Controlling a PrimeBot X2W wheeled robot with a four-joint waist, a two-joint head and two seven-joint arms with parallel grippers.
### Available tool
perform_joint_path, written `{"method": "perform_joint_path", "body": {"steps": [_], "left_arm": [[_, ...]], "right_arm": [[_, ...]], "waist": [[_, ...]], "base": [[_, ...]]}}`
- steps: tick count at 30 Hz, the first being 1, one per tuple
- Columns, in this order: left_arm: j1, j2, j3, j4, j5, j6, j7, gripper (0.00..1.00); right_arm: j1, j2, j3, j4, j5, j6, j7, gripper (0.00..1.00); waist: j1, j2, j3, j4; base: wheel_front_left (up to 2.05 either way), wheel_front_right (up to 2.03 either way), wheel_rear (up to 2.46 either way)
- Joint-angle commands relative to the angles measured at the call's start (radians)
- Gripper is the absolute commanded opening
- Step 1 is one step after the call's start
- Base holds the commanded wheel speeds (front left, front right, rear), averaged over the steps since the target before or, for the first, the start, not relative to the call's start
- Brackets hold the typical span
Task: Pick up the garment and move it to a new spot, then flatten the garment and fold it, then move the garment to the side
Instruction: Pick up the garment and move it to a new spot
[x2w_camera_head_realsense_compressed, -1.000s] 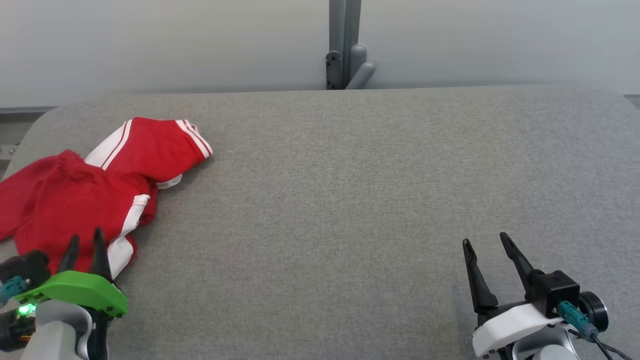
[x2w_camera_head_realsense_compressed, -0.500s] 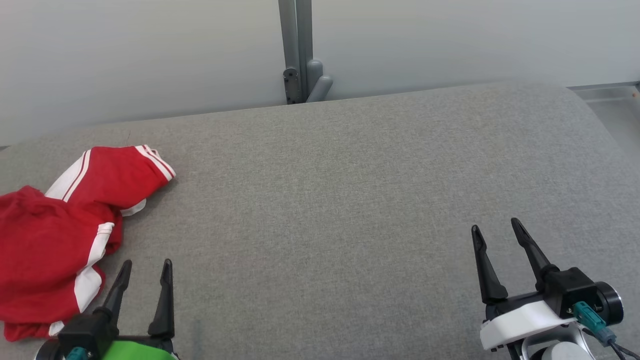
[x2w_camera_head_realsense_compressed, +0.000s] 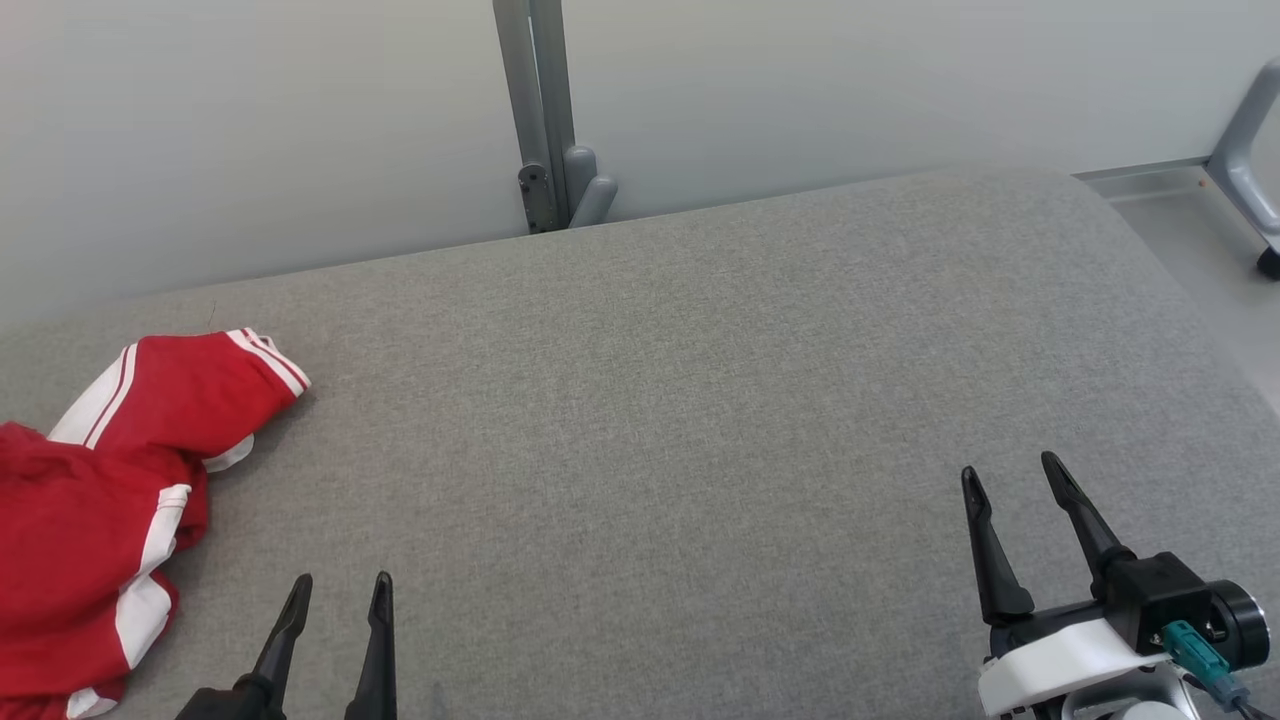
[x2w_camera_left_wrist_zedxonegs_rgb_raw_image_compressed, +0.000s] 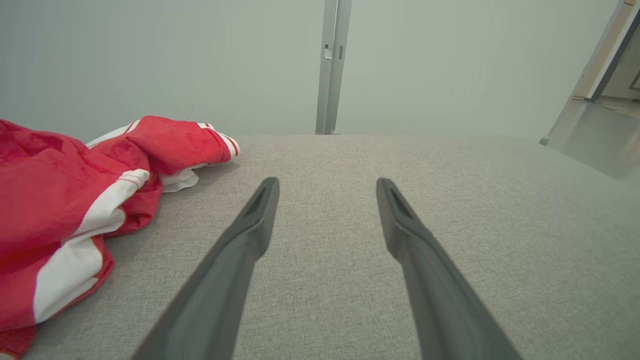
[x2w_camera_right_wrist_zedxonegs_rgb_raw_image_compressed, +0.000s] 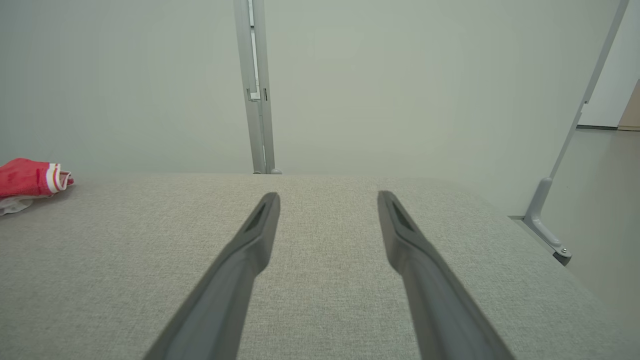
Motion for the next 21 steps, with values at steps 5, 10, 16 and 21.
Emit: {"method": "perform_joint_path", "body": {"steps": [5,10,16,21], "left_arm": [[-0.001,-0.007,0.014,0.006,-0.001,-0.002,0.0,1.0],[-0.021,-0.001,0.014,0.015,-0.004,-0.002,0.0,1.0],[-0.034,0.006,0.007,0.032,-0.006,-0.002,0.0,1.0],[-0.017,0.013,0.046,0.026,-0.014,-0.002,0.0,1.0]], "right_arm": [[0.016,0.004,-0.009,0.01,-0.003,-0.001,-0.003,1.0],[0.014,0.006,0.0,0.013,0.006,-0.001,-0.003,1.0],[0.032,0.012,0.0,0.009,0.019,-0.001,-0.003,1.0],[0.014,0.016,0.018,0.01,0.025,-0.001,-0.003,1.0]], "waist": [[0.0,0.0112,-0.007,0.005],[0.0,0.0112,-0.008,0.042],[0.0,0.0112,-0.022,0.193],[0.0,0.0112,-0.032,0.363]], "base": [[0.0,0.0,0.0],[0.0,0.0,0.0],[0.0,0.0,0.0],[0.0,0.0,0.0]]}}
